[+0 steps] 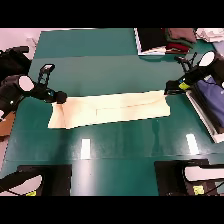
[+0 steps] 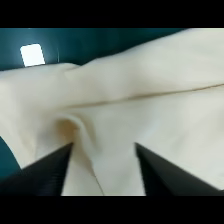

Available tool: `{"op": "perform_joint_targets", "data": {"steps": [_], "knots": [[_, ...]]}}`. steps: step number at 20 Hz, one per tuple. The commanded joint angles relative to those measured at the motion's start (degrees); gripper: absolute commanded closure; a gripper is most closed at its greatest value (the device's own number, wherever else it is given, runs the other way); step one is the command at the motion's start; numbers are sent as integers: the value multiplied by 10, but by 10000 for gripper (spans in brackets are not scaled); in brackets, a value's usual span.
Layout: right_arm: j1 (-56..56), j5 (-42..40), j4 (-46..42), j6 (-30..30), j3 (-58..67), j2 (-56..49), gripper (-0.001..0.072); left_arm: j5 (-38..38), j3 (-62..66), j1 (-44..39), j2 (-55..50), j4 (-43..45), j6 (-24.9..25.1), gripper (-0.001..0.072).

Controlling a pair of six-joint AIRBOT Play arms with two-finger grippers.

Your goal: Fold the shirts.

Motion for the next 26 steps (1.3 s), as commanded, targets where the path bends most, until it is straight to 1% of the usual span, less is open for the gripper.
{"op": "perform_joint_targets", "data": {"steps": [1, 2, 3, 4, 5, 6, 7, 10, 12, 13, 15, 16, 17, 18, 19, 22, 26], "knots": [[-27, -2, 71, -43, 27, -26, 317, -14, 24, 0, -11, -1, 1, 120], [-42, 9, 83, -56, 26, -26, 244, -28, 35, 0, -11, -2, 0, 121], [-57, 19, 81, -57, 21, -25, 167, -37, 42, 0, -11, -3, -1, 170], [-74, 33, 82, -62, 10, -25, 130, -46, 46, 0, -10, -8, -1, 386], [-94, 42, 82, -67, -9, -25, 114, -49, 46, 0, -10, -16, 0, 579], [-111, 43, 82, -70, -31, -25, 114, -48, 46, 0, -10, -28, 0, 681], [-127, 40, 86, -70, -55, -25, 114, -43, 46, 0, -10, -45, 0, 682], [-172, 21, 162, -107, -129, -42, 117, -12, 46, 0, -10, -131, 1, 682], [-175, 2, 209, -125, -163, -62, 128, 13, 46, 0, -13, -169, 0, 683], [-167, -6, 236, -146, -176, -72, 171, 18, 46, 0, -15, -183, -1, 682], [-140, -28, 263, -154, -180, -89, 209, 18, 45, -4, -23, -205, -1, 683], [-125, -46, 268, -159, -180, -90, 312, 19, 45, -12, -28, -205, -1, 683], [-109, -68, 277, -162, -179, -89, 472, 21, 45, -24, -34, -205, -1, 683], [-97, -83, 275, -162, -173, -84, 596, 31, 45, -42, -41, -205, -1, 683], [-89, -90, 276, -162, -162, -76, 696, 51, 45, -64, -49, -205, -2, 684], [-72, -59, 276, -160, -99, -34, 695, 110, 54, -131, -83, -206, -3, 684], [-28, -26, 276, -113, -4, 47, 695, 118, 131, -203, -188, -207, -3, 684]]}}
